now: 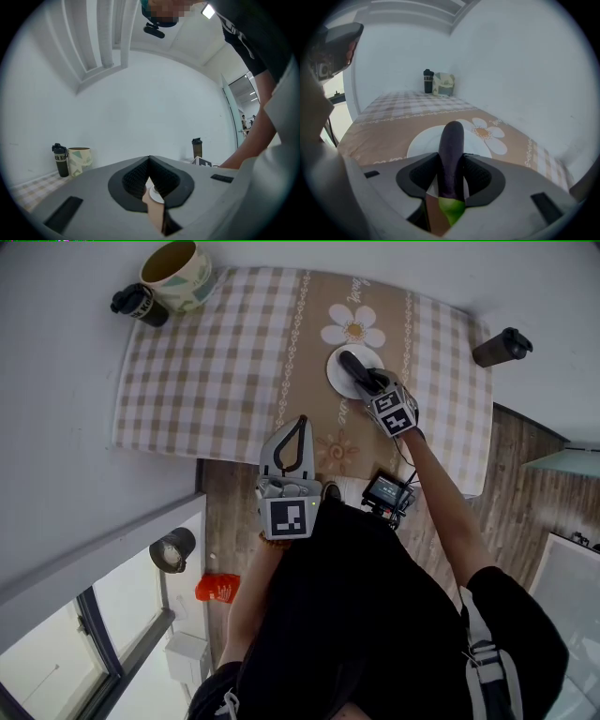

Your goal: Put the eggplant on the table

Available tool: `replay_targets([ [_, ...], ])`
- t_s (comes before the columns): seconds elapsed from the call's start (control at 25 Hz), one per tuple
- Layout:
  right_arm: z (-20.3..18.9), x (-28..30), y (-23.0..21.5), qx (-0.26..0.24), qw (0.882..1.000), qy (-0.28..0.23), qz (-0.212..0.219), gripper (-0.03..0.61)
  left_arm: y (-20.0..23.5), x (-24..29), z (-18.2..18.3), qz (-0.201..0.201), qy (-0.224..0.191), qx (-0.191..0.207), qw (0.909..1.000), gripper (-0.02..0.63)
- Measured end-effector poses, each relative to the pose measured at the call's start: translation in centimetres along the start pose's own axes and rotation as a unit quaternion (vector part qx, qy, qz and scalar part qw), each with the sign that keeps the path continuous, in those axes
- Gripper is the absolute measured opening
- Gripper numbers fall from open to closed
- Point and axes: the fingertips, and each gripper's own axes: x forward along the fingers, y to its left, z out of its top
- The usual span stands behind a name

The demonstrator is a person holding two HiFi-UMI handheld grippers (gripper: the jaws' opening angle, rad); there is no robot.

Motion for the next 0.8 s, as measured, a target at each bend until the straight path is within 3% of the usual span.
replay_targets([
  [0.28, 1.7, -1.6, 0.5, -0.001, 1.000, -0.023, 0.001, 0.213, 0.1, 0.2, 0.1, -0.006, -0.002, 0.008, 0.9999, 0.003],
  [0.52, 5.1, -4.6, 0.0, 0.019, 0.997, -0.078, -0.014, 0.213, 0.3, 0.9, 0.5, -0.016, -0.006, 0.005, 0.9998, 0.003],
  [0.8, 10.0, -9.4, 1.2, 0.005, 0.990, -0.141, -0.017, 0.213, 0.3, 1.8, 1.5, -0.030, -0.019, 0.003, 0.9994, 0.003],
])
